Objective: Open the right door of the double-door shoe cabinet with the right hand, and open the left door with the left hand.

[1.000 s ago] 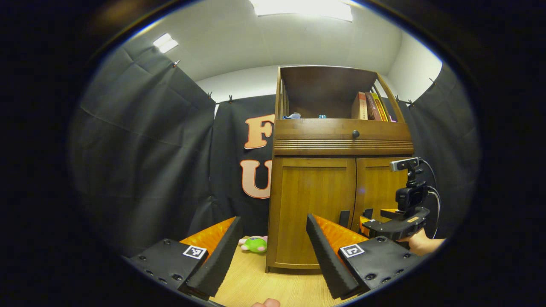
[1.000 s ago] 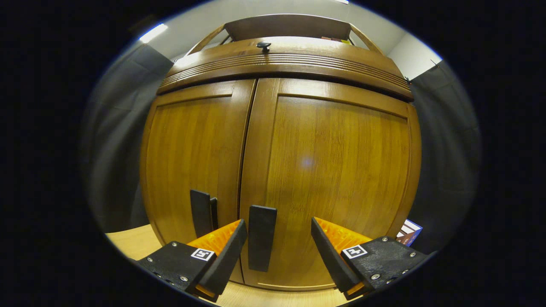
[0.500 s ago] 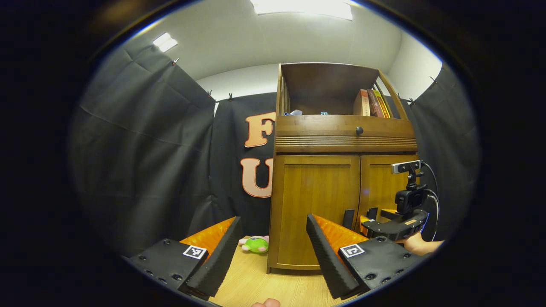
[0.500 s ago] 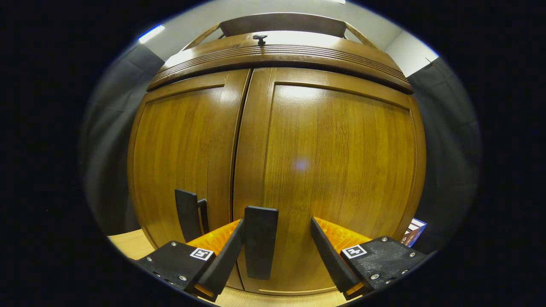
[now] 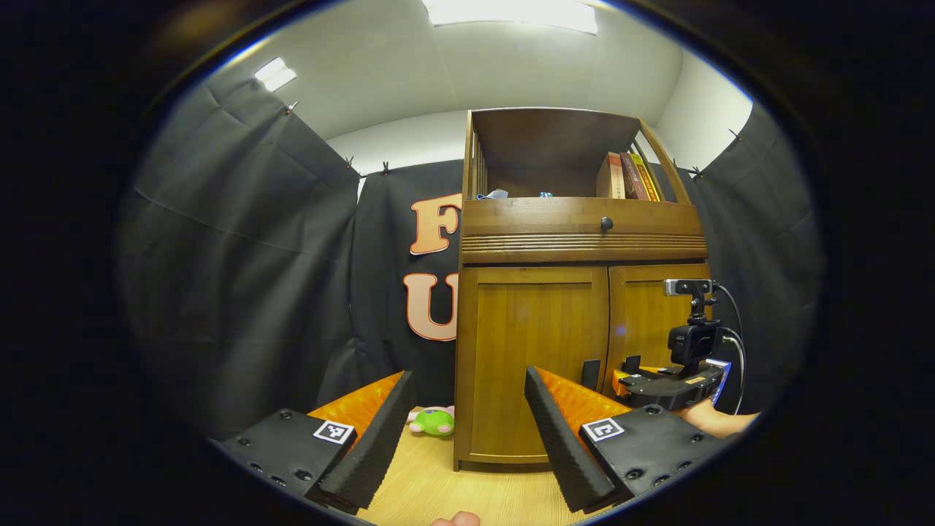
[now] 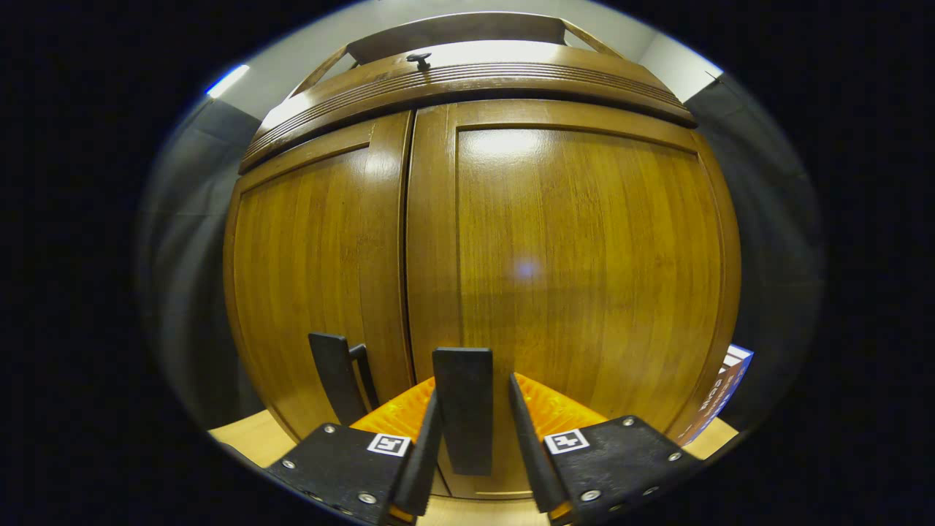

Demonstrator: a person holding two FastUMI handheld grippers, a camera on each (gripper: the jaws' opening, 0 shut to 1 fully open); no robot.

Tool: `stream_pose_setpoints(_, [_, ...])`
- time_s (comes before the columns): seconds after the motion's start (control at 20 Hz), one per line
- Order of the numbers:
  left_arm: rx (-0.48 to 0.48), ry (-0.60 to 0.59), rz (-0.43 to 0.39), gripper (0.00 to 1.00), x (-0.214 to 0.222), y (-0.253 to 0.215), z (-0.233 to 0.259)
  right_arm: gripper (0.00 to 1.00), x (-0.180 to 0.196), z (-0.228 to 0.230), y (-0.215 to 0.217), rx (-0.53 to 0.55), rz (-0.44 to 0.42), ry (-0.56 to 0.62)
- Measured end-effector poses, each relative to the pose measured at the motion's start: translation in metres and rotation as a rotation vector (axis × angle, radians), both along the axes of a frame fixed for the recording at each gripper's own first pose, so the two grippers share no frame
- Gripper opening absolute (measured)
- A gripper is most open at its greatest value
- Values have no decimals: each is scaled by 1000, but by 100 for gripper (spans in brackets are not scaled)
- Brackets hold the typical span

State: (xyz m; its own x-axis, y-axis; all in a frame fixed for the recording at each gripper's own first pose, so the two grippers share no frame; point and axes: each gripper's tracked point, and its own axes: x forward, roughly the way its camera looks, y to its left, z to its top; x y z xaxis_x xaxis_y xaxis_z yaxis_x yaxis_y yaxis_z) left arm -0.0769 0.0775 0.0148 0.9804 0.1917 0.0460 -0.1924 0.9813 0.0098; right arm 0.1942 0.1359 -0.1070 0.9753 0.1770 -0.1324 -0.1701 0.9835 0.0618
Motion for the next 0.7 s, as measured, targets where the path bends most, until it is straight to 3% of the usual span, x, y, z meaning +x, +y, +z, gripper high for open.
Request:
stream_pose_setpoints(0.05, [0, 3, -1, 98, -1, 0, 0, 25, 0, 3, 0, -6, 3, -10])
stream_pose_setpoints(0.15, [1, 5, 2, 98, -4, 0, 0, 30, 0, 1, 0, -5, 24, 7])
stream_pose_setpoints(0.25, [0, 8, 3, 98, -7, 0, 0, 27, -1, -2, 3, 5, 40, 36])
stream_pose_setpoints(0.3, [0, 10, 4, 98, -8, 0, 0, 17, -3, -2, 3, -5, 43, 37])
stream_pose_setpoints(0.35, [2, 12, 5, 98, -9, -1, 0, 28, -2, -2, 2, -22, 43, 27])
stream_pose_setpoints(0.7, [2, 27, 4, 98, -18, -13, -4, 28, -26, -5, -4, -29, 70, 6])
